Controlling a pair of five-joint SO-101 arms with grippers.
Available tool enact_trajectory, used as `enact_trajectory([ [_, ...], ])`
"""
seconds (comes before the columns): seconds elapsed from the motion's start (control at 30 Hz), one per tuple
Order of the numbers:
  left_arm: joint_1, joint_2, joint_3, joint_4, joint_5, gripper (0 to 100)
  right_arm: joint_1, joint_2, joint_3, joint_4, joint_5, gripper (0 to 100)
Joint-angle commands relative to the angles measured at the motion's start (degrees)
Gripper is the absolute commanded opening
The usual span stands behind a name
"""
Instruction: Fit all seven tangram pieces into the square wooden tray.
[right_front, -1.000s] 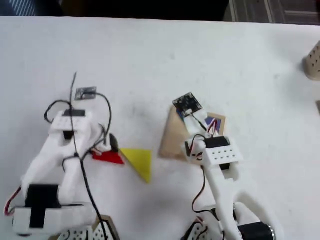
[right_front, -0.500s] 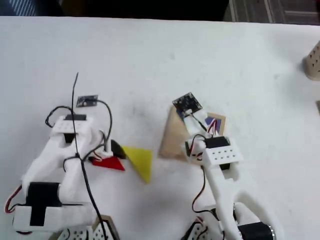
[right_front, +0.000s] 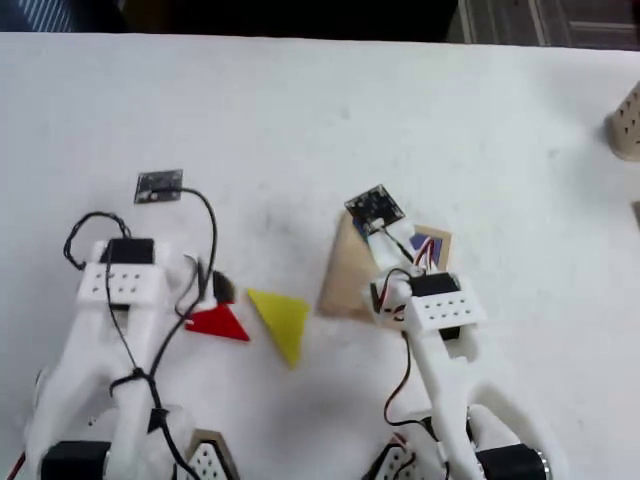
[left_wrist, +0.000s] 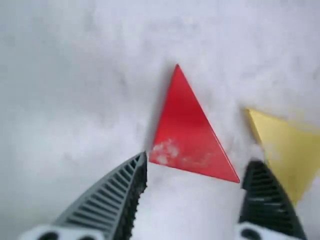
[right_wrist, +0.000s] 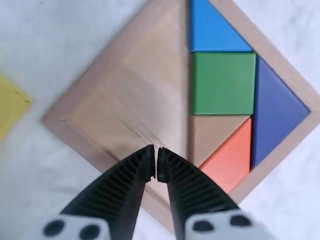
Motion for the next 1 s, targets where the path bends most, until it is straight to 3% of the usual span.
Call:
enact_trajectory([
  [0.0,3.82,-2.59,0.44,0.62,-10.55,0,-0.13,-1.54,-0.44,0.48,0.7,2.0],
  [0.1,7.34,-1.27,4.48,0.88,-14.95,7,-0.13,-1.54,-0.44,0.48,0.7,2.0],
  [0.27,16.4,-0.48,11.25,-0.53,-15.03,3,-0.13,-1.54,-0.44,0.4,0.62,2.0],
  [0.37,17.89,-0.31,12.84,-3.25,-14.77,2,-0.13,-1.54,-0.44,0.4,0.62,1.9],
  [0.67,11.3,7.6,10.37,-8.7,-10.2,2,-0.04,-1.54,-0.35,0.4,0.35,1.9],
  [0.97,0.84,29.14,-9.41,-7.3,-7.21,2,-0.04,-1.54,-0.35,0.4,0.35,1.8],
])
